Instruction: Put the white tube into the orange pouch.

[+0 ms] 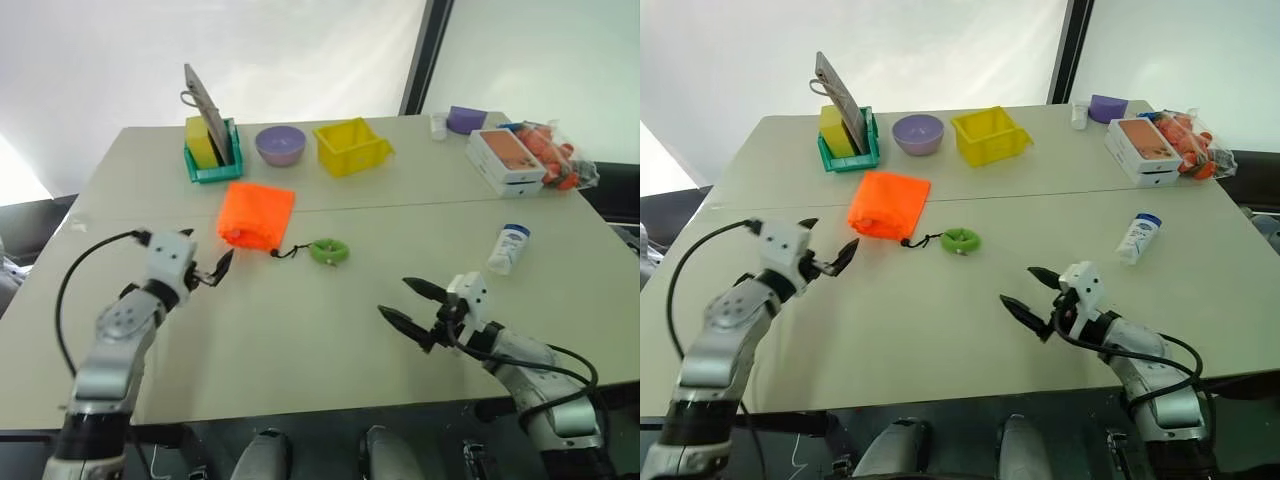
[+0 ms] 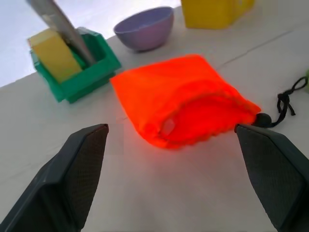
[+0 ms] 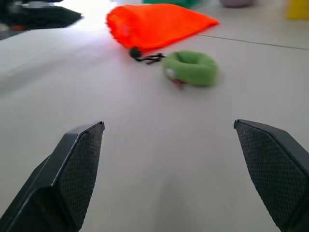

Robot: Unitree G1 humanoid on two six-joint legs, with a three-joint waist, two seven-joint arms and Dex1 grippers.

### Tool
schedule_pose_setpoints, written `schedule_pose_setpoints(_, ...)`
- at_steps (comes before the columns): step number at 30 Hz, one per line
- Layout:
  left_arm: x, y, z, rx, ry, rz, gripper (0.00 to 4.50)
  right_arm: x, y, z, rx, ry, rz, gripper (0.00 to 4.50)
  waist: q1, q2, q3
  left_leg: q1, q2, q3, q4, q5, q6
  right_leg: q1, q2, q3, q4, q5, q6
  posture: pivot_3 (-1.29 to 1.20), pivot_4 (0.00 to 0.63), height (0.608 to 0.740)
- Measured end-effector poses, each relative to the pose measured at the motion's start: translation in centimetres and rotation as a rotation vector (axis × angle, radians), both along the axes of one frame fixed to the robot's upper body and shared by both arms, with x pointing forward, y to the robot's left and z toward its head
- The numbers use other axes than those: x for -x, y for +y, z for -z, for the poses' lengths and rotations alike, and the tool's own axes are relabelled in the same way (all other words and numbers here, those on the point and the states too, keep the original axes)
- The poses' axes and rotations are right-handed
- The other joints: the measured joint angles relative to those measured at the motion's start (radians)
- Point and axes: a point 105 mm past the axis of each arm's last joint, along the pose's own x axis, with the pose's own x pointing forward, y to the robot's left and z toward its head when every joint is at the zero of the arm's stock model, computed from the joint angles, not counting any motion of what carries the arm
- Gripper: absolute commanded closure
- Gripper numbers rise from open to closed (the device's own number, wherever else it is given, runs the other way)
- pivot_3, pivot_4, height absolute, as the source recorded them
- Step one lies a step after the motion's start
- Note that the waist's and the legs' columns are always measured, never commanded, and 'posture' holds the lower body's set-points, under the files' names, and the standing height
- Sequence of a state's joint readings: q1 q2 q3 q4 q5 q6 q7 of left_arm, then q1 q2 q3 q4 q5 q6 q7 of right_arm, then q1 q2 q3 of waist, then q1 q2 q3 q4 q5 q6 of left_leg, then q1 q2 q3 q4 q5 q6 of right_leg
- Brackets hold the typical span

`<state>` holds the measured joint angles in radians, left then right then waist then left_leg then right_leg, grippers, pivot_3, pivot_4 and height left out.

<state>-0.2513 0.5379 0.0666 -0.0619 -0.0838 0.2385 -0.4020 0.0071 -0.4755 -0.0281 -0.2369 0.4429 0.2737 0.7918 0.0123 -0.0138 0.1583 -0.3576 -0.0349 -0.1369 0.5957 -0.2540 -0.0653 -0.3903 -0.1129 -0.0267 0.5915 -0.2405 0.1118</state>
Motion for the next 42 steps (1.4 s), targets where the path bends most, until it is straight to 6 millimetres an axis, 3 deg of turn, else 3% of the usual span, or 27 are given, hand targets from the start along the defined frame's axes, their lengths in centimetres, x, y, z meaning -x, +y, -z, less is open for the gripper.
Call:
schedule_pose_setpoints(5,-3.8,-0.7,0.4,-0.172,0.010,0.003,0.00,-0.2,1.3,-0.2,-0.003,-0.013,-0.027,0.03,0.001,-0.001,0.000,-0.001,0.000,0.000,0.000,0.000,0.000,0.000,0.000,0.000,0.000,0.002,0.004,0.00,0.150,0.740)
schedule_pose_setpoints(12,-6.6,-1.2,1.6,-0.324,0.043,0.027,0.00,-0.6,1.2,-0.4,0.008,-0.041,0.005,0.03,-0.002,-0.001,0.000,0.001,0.000,0.000,-0.002,0.000,0.000,-0.001,0.000,0.000,0.003,0.001,0.008,0.00,0.150,0.740)
schedule_pose_setpoints(15,-7.3,-1.3,1.6,-0.321,0.039,0.028,1.33,-0.7,1.0,-0.4,0.015,-0.051,0.029,0.00,-0.002,-0.001,0.000,0.001,0.000,0.000,-0.002,0.000,0.000,-0.001,0.000,0.000,0.003,0.001,0.008,0.00,0.150,0.740)
schedule_pose_setpoints(21,-7.4,-1.3,2.4,-0.319,0.046,0.037,4.45,-1.2,-0.4,-0.7,0.034,-0.074,0.122,0.00,-0.001,-0.001,0.001,0.000,0.000,0.000,-0.002,0.000,0.000,-0.001,0.000,0.000,0.003,0.001,0.008,0.00,0.150,0.740)
schedule_pose_setpoints(28,-6.7,-1.7,1.7,-0.195,0.049,0.043,4.49,-4.1,-6.2,-3.1,0.057,-0.163,0.464,0.00,-0.003,-0.001,0.000,0.001,0.000,-0.001,-0.002,0.000,0.000,0.000,0.000,0.000,0.004,0.002,0.008,0.00,0.150,0.740)
schedule_pose_setpoints(32,-4.8,-2.7,1.7,-0.082,0.082,0.068,4.49,-6.0,-12.6,-2.7,0.122,-0.135,0.800,0.00,-0.004,-0.001,0.000,0.001,0.000,0.000,-0.002,0.000,0.000,-0.001,0.000,0.001,0.004,0.002,0.006,0.00,0.150,0.740)
schedule_pose_setpoints(34,-3.7,-3.1,1.9,-0.048,0.114,0.080,4.49,-6.2,-14.8,-1.9,0.139,-0.089,0.915,0.00,-0.004,0.000,0.000,0.001,0.000,-0.001,-0.002,0.000,0.000,-0.001,0.000,0.001,0.004,0.004,0.004,0.00,0.150,0.740)
schedule_pose_setpoints(42,-0.7,-5.1,1.2,0.043,0.167,0.122,4.49,-7.7,-16.0,0.7,0.171,0.004,1.120,0.00,-0.023,0.001,0.000,0.002,0.000,-0.001,-0.001,0.001,0.001,0.001,0.000,0.001,0.004,0.002,0.006,0.00,0.150,0.740)
